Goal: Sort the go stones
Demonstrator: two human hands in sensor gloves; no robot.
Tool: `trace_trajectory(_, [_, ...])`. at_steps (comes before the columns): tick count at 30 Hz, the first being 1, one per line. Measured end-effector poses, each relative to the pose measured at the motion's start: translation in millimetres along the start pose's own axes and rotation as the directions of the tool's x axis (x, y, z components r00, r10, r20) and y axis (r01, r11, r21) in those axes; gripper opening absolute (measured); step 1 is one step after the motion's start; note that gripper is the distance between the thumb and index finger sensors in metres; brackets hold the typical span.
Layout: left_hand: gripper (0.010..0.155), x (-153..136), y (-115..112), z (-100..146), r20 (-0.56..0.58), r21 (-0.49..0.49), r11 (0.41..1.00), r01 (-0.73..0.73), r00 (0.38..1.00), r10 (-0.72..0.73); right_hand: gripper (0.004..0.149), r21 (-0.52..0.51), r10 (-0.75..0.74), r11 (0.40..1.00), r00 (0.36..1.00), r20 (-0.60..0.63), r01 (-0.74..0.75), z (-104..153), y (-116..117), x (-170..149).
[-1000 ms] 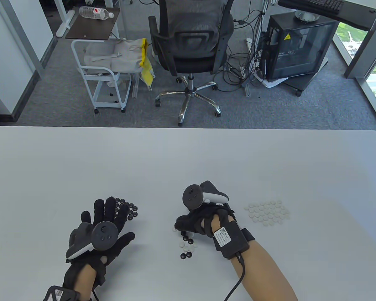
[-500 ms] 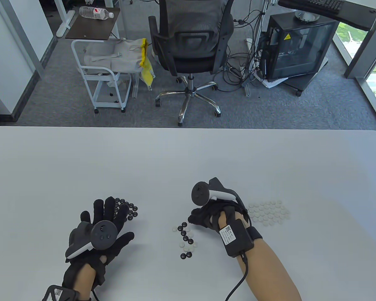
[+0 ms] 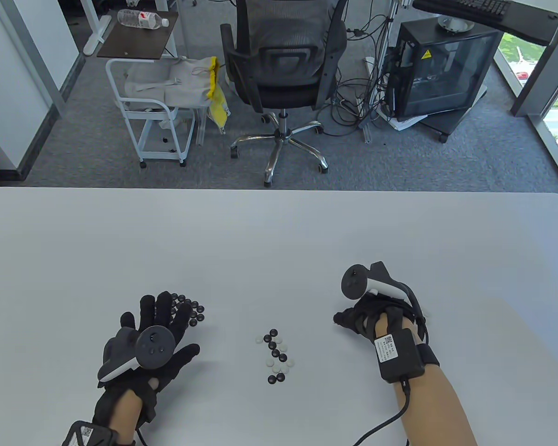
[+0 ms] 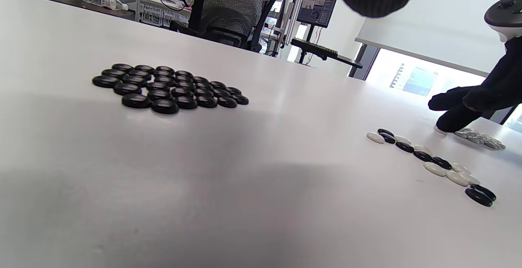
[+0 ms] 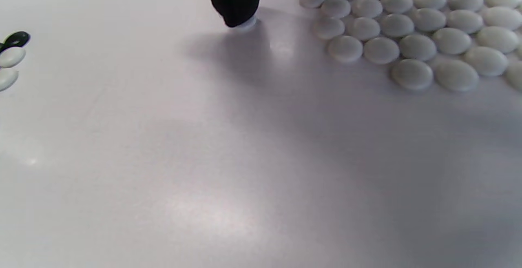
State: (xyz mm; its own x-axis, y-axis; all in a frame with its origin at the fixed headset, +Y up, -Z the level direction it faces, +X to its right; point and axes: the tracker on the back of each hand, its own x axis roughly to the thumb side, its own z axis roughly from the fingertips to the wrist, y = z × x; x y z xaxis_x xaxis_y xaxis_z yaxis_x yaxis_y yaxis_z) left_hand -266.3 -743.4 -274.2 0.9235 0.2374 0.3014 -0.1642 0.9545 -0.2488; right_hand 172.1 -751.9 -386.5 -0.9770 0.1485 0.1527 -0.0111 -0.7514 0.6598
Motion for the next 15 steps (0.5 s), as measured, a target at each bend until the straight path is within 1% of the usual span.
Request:
trace_trajectory(5, [0.082, 0, 0, -1, -0.003, -0.002, 1.0, -0.001, 1.0, 0.001, 0.061, -0.009, -0.018, 1.0, 0.999, -0.047, 0.018, 3, -1, -15])
trace_trajectory(8, [0.082, 0, 0, -1, -0.006, -0.003, 1.0, 0.0, 1.0, 0.0, 0.061, -0.007, -0.029, 1.0, 0.998, -0.055, 0.029, 3, -1, -18])
trace_trajectory(12, [0.082, 0, 1, -1, -0.009, 0.002, 1.0, -0.003, 1.0, 0.003, 0.063, -0.007, 0.002, 1.0, 0.998, -0.068, -0.002, 5, -6, -14])
trace_trajectory(15, [0.082, -1, 0, -1, -0.011, 0.001, 1.0, -0.007, 1.0, 0.007, 0.063, -0.044, 0.001, 0.999, 1.0, -0.004, -0.001, 13, -16, 1])
